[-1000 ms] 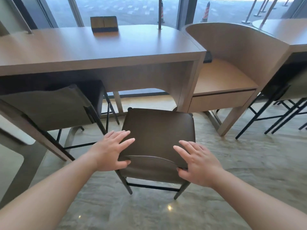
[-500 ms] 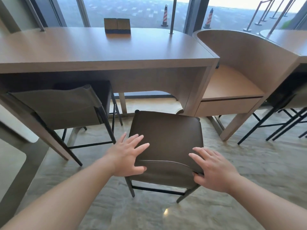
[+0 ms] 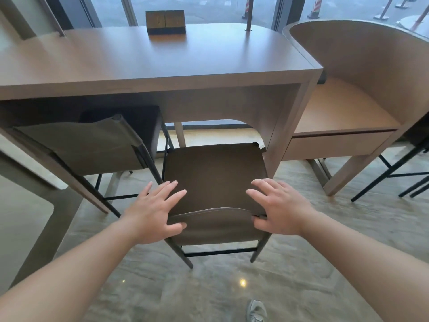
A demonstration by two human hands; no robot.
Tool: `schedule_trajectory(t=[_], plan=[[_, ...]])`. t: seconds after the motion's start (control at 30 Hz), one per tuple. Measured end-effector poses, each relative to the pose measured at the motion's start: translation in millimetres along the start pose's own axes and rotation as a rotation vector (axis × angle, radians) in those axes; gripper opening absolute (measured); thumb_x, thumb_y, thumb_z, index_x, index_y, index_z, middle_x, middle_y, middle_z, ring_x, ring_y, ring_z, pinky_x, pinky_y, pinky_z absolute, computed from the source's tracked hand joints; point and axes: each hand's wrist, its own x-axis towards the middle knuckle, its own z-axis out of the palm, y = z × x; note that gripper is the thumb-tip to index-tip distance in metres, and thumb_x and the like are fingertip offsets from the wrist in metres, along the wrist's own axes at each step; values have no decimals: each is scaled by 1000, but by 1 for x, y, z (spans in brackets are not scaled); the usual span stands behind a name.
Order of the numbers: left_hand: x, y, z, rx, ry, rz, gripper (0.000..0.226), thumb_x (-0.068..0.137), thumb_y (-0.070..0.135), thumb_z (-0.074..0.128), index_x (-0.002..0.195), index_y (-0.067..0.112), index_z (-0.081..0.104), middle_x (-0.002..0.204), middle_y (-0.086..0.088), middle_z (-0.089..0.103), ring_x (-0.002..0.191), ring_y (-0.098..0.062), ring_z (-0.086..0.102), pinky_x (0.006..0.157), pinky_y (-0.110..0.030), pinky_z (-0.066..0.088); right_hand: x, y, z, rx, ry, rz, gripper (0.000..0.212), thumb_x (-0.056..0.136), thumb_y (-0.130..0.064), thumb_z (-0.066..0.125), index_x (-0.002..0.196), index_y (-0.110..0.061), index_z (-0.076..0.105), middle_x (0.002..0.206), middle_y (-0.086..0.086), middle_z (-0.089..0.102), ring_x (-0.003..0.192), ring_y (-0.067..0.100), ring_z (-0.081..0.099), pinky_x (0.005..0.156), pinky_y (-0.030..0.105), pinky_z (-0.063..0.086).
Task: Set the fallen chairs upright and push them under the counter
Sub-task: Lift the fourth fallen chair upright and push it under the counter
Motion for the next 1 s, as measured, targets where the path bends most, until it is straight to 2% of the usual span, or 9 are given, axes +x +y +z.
schedule_trajectory(t=[0.23,0.37,0.43,0.57,0.7,0.8,1.0], plan=[[24,14,-9,-27,-38,-78,91,78,81,22,156,38,4,166,6,-1,151,-12,-5,122,-39,-6,24,39,2,40,-46,-47,65,77,-57,50,131,-21,50,136,6,51,123,26,49,96,40,48],[34,12,-13,-26,-51,-114,91,78,80,23,156,37,8,166,6,3,151,-13,1,123,-38,0,36,49,4,57,-59,-78,69,80,-60,40,140,-24,39,146,5,42,132,26,40,102,42,43],[36,10,-13,-38,-34,-124,91,78,81,24,156,36,13,166,6,8,151,-14,7,123,-37,3,40,52,6,71,-68,-75,73,80,-62,35,144,-26,32,151,4,35,136,26,33,105,42,39],[35,12,-13,-14,36,-115,88,80,79,32,154,31,28,162,4,24,147,-15,21,121,-37,11,40,56,10,100,-79,-61,76,79,-65,31,145,-27,28,153,3,33,137,25,31,107,43,37],[36,20,-15,5,137,-84,80,80,71,44,143,22,50,151,-3,44,139,-21,40,117,-45,27,41,61,16,114,-94,-47,77,79,-66,30,147,-29,26,154,2,32,137,25,31,107,42,36],[38,23,-18,-5,147,-65,78,81,70,46,143,22,50,151,-3,44,140,-21,39,117,-47,27,39,63,18,104,-115,-48,77,80,-68,28,146,-30,24,156,2,31,139,25,30,108,43,35],[49,26,-26,10,118,-46,82,81,72,42,149,25,42,159,-3,33,147,-20,28,121,-45,17,34,71,15,105,-132,-15,77,80,-68,26,147,-30,26,155,0,32,139,23,30,108,41,35]])
